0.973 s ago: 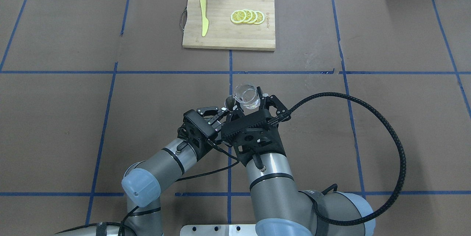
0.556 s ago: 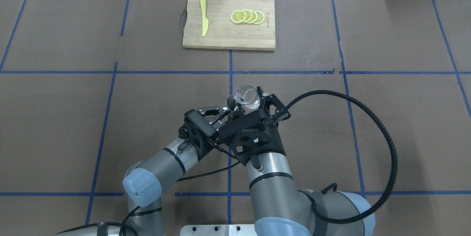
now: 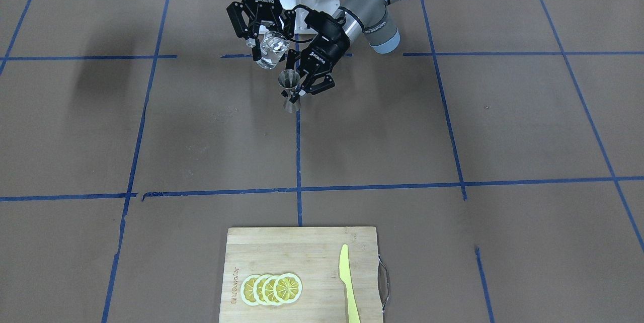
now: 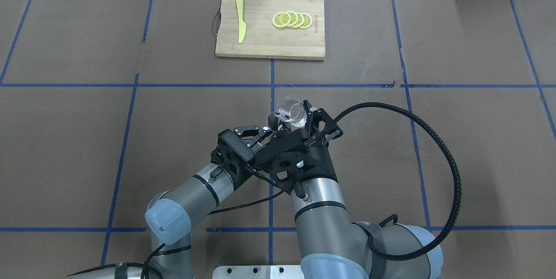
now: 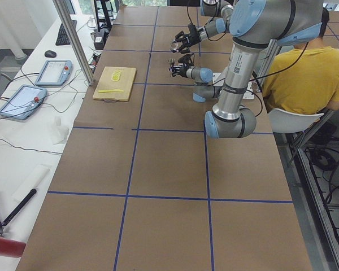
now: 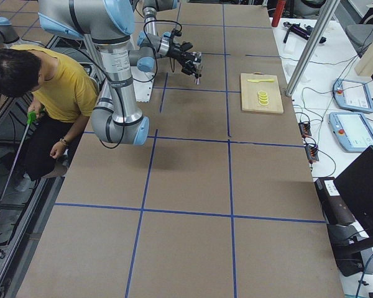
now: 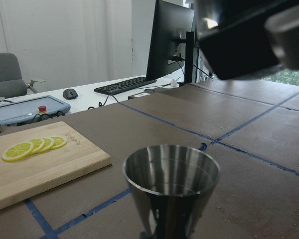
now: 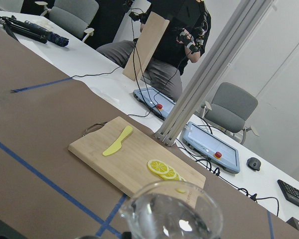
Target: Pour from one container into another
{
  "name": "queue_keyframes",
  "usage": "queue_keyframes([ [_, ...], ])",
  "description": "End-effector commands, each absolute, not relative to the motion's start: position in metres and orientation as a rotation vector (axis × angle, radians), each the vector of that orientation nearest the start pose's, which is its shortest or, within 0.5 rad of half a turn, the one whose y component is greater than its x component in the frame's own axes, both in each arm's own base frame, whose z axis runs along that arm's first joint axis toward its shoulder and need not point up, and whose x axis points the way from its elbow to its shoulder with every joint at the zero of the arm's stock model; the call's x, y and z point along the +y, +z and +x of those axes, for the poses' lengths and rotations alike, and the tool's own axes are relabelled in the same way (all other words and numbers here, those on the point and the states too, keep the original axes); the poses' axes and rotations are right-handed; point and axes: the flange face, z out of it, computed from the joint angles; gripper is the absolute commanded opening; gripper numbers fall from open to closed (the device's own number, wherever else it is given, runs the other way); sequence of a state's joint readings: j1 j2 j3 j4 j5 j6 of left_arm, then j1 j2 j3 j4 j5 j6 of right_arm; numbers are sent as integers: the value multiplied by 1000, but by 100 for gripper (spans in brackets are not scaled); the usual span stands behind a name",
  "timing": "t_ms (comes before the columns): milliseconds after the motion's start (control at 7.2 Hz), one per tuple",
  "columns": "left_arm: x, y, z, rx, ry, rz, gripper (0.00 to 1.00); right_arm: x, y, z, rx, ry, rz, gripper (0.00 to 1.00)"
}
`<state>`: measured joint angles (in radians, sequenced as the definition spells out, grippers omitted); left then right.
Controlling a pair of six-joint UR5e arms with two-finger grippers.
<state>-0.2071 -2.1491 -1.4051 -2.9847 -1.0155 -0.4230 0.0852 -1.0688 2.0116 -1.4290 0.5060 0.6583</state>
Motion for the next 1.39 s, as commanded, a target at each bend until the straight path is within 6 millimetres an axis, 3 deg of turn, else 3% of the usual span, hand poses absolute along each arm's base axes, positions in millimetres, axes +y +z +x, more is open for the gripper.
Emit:
queue_keyframes([
  [0,-315,243,596,1120,169,1396,0,-267,153,-503,-363,-154,1293,0],
  [1251,-315,243,596,1118,169,1398,0,-279,161,-503,-229,-254,1295,0],
])
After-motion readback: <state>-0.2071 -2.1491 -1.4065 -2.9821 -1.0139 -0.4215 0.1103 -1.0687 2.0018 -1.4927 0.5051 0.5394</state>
